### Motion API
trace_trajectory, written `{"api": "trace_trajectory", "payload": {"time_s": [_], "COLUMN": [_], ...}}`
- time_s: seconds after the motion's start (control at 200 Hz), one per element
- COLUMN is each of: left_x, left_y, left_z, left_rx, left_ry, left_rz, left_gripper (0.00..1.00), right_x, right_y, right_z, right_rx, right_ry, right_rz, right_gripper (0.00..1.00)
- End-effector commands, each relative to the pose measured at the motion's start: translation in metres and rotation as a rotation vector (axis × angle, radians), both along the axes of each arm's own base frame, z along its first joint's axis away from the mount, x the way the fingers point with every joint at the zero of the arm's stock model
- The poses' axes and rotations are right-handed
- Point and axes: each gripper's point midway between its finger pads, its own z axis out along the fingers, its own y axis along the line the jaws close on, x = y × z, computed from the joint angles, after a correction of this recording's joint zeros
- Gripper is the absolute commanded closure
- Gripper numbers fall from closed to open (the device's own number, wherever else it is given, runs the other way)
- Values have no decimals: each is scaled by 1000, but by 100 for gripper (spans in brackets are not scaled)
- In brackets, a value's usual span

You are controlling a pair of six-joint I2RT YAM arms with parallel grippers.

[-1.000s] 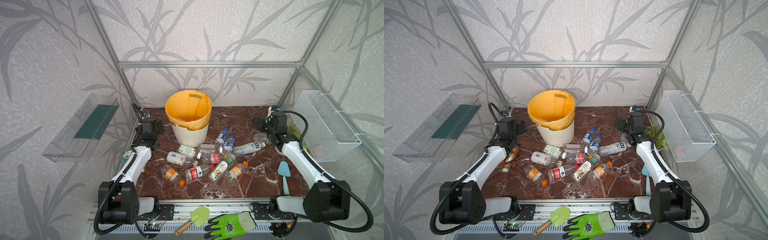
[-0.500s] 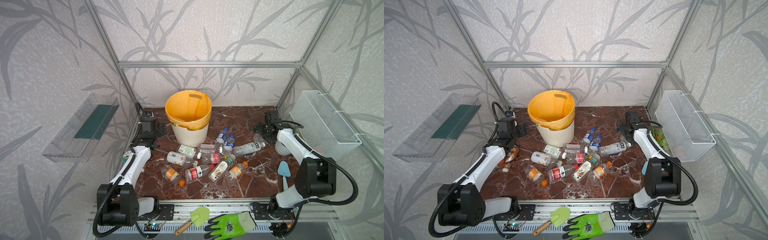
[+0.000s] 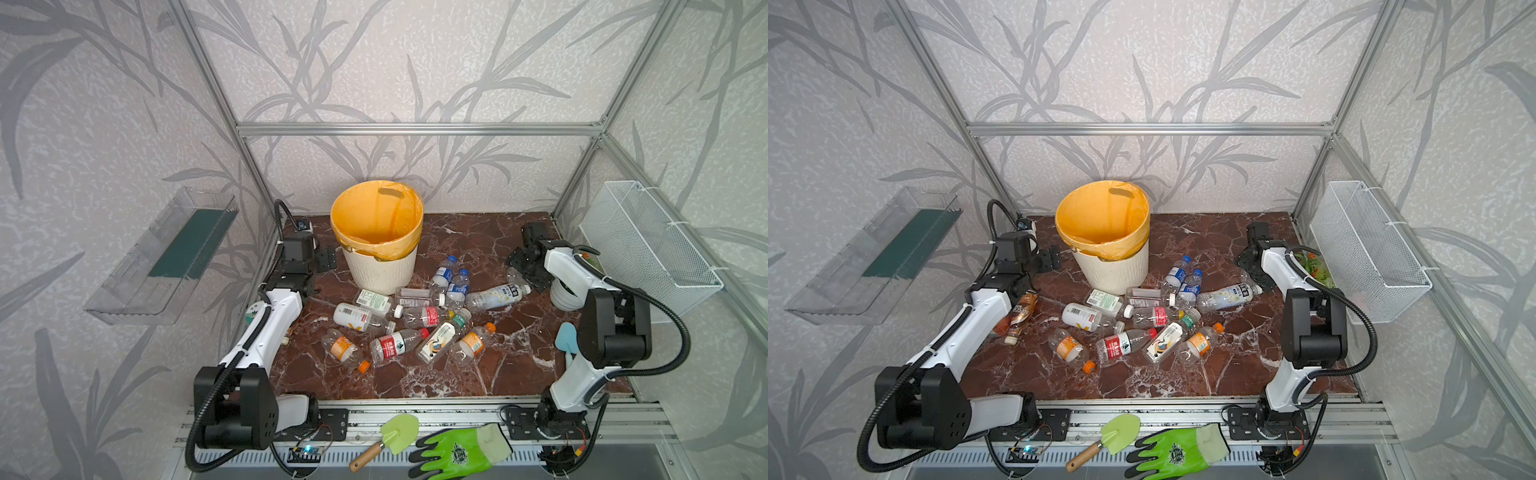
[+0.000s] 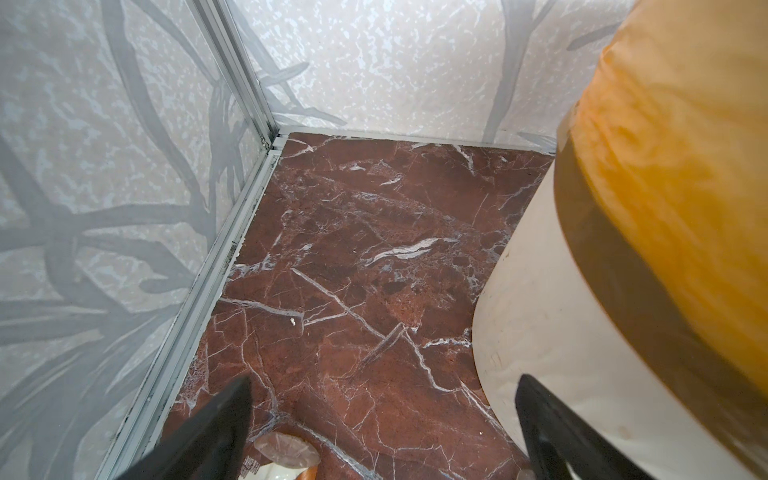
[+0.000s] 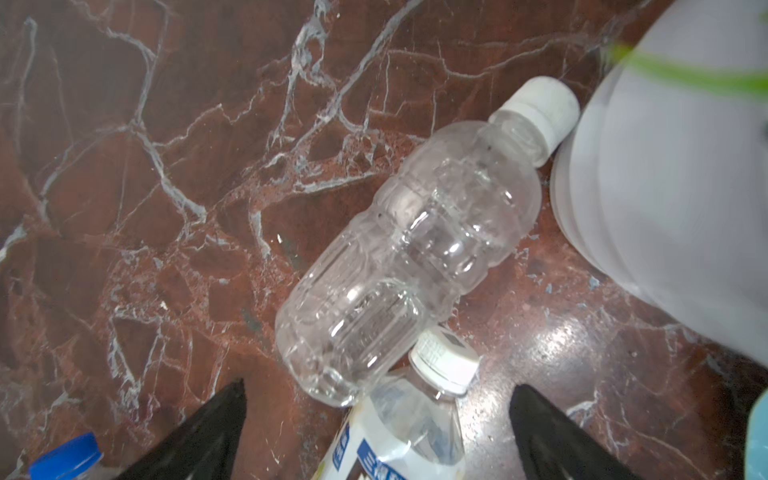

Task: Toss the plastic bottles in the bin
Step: 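Reach the right gripper to the clear white-capped bottle beside the plant, then close the right gripper on the clear bottle and lift it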

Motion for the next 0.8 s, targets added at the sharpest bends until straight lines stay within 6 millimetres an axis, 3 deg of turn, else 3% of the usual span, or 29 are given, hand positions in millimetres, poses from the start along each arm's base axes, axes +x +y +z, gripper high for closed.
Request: {"api": "trace_trajectory", "payload": {"time_s": [0.0,0.34,0.655,0.795], "left_x": [1,-5,-3,-4], "left_y": [-4,-7,-10,-10], "left_z": [7,-2,-1,-2], "left_rx": [10,6,-8,-4], "left_ry": [0,27,30,40], "left_rz": [-24,-38,-47,-50], "left_gripper": [2,2,2,2], "right_x": [7,22,41,53], "right_y": [-8,-18,-12,-13], "right_z": [-2,-25,-48,-55], "right_rx": [-19,15,42,33], "right_ry": [22,75,146,168], "right_rz": [-18,-19,34,68], "right_gripper": [1,1,0,9]}}
